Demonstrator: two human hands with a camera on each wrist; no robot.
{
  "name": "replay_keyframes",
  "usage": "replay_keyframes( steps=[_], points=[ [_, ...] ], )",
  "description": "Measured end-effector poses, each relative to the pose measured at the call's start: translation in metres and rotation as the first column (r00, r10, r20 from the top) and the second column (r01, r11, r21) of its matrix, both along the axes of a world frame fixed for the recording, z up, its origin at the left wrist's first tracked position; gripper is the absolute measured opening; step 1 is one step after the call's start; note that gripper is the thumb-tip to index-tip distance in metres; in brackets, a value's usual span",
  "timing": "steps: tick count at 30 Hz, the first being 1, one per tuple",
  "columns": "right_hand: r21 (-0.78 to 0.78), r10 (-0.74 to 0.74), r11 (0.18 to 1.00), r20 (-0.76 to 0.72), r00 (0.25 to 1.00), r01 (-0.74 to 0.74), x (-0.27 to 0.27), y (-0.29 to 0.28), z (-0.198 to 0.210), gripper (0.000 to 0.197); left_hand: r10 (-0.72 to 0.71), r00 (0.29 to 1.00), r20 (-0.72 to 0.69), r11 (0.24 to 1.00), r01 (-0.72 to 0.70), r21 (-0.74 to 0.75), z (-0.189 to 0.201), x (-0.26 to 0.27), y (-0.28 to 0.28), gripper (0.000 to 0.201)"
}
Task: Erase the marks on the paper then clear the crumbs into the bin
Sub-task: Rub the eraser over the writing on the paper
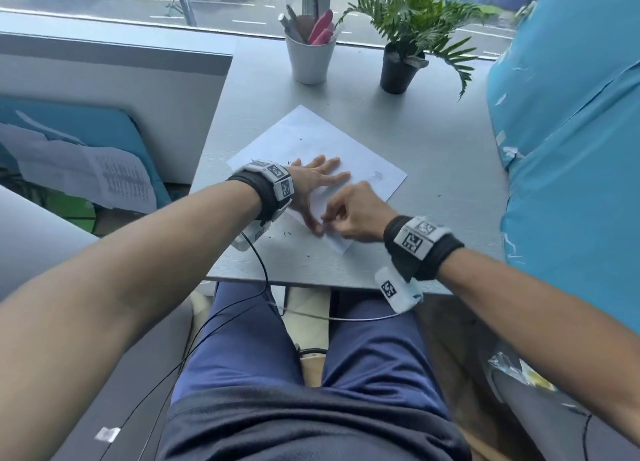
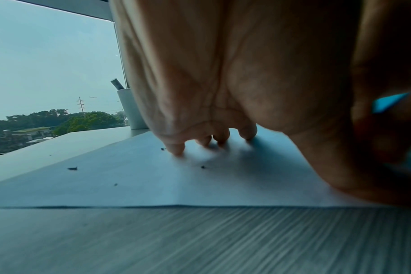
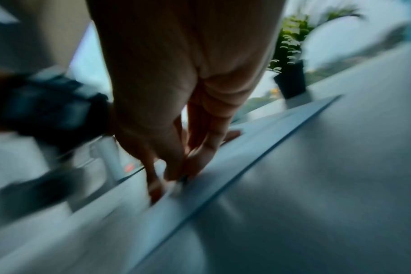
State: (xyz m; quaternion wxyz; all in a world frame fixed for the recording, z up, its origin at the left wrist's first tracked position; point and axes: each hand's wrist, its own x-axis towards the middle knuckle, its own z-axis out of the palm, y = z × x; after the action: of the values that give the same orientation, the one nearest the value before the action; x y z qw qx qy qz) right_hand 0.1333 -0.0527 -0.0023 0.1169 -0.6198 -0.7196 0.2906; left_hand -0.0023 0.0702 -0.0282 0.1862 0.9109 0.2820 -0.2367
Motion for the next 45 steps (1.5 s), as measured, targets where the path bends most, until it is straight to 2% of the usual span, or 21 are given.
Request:
replay_keyframes(
  steps=[3,4,8,12,13,16,17,20,21,25,26,29,30,32,34,35,38,39,42,43,45],
  points=[
    [0.084,-0.229,0.97,0.006,0.973,0.228,0.028,0.024,0.003,0.008,0.023,1.0,-0.01,1.0,-0.023,-0.013,0.003,-0.001,-0.001,0.14],
    [0.101,-0.25,0.963,0.006,0.968,0.248,0.028,0.024,0.002,0.008,0.027,0.999,-0.02,0.999,-0.028,-0.017,0.004,0.0,-0.003,0.14],
    [-0.017,0.022,1.0,-0.006,1.0,-0.022,-0.009,-0.007,0.003,0.006,-0.014,0.998,-0.064,1.0,0.015,0.014,0.006,0.001,-0.004,0.144],
    [0.091,-0.241,0.967,0.0,0.971,0.24,0.023,0.019,0.004,0.006,0.021,0.998,-0.058,1.0,-0.022,-0.009,0.01,0.0,-0.008,0.142],
    [0.088,-0.235,0.968,-0.009,0.972,0.235,0.018,0.016,0.003,0.006,0.021,0.998,-0.063,1.0,-0.021,-0.006,0.01,0.0,-0.009,0.143],
    [-0.016,0.013,1.0,-0.024,1.0,-0.013,-0.012,-0.007,0.001,0.005,-0.007,0.995,-0.098,1.0,0.009,0.02,0.012,0.003,-0.009,0.147],
    [-0.016,0.001,1.0,-0.022,1.0,-0.002,-0.008,-0.002,0.003,0.005,-0.005,0.994,-0.109,1.0,0.007,0.021,0.014,0.003,-0.01,0.147],
    [0.102,-0.248,0.965,0.051,0.967,0.242,0.029,0.029,0.007,0.009,0.034,0.989,-0.141,0.999,-0.032,0.013,0.019,0.005,-0.013,0.145],
    [0.119,-0.259,0.961,0.064,0.964,0.25,0.029,0.028,0.005,0.009,0.041,0.987,-0.155,0.999,-0.039,0.019,0.022,0.006,-0.017,0.144],
    [-0.001,0.021,1.0,0.038,0.999,-0.021,-0.009,-0.006,-0.001,0.006,0.023,0.976,-0.217,0.999,-0.014,0.044,0.027,0.017,-0.021,0.15],
    [-0.01,-0.01,1.0,0.036,0.999,0.01,-0.002,-0.001,0.003,0.005,0.024,0.973,-0.228,0.999,-0.013,0.05,0.029,0.019,-0.022,0.151],
    [0.087,-0.257,0.964,0.035,0.966,0.253,0.035,0.025,0.007,0.006,0.045,0.966,-0.253,0.997,-0.027,0.072,0.034,0.019,-0.029,0.147],
    [0.093,-0.273,0.958,0.028,0.961,0.27,0.033,0.021,0.007,0.007,0.031,0.967,-0.254,0.997,-0.011,0.082,0.036,0.02,-0.032,0.145],
    [0.029,-0.132,0.991,0.037,0.991,0.131,0.004,-0.001,0.003,0.005,0.004,0.964,-0.267,0.996,0.021,0.091,0.04,0.021,-0.033,0.141],
    [-0.025,0.004,1.0,0.016,1.0,-0.004,-0.009,-0.016,0.003,0.005,0.021,0.965,-0.263,0.996,0.004,0.095,0.038,0.022,-0.03,0.147],
    [-0.009,-0.019,1.0,0.034,0.999,0.019,-0.003,-0.01,0.005,0.006,0.034,0.964,-0.264,0.995,-0.009,0.096,0.037,0.021,-0.028,0.149],
    [0.076,-0.246,0.967,0.013,0.969,0.244,0.027,0.012,0.004,0.006,0.058,0.963,-0.265,0.997,-0.04,0.073,0.034,0.022,-0.028,0.15],
    [0.075,-0.235,0.969,0.013,0.972,0.233,0.023,0.009,0.003,0.006,0.052,0.961,-0.272,0.997,-0.032,0.077,0.034,0.024,-0.03,0.15],
    [-0.024,-0.004,1.0,0.034,0.999,0.005,-0.007,-0.016,0.002,0.007,0.013,0.95,-0.312,0.995,0.017,0.095,0.034,0.03,-0.029,0.155],
    [-0.022,-0.018,1.0,0.036,0.999,0.019,-0.002,-0.013,0.004,0.007,0.01,0.948,-0.318,0.994,0.026,0.107,0.034,0.031,-0.028,0.156],
    [0.047,-0.204,0.978,0.045,0.978,0.202,0.022,0.006,0.005,0.008,0.021,0.949,-0.314,0.993,0.017,0.118,0.035,0.03,-0.03,0.154]
  ],
)
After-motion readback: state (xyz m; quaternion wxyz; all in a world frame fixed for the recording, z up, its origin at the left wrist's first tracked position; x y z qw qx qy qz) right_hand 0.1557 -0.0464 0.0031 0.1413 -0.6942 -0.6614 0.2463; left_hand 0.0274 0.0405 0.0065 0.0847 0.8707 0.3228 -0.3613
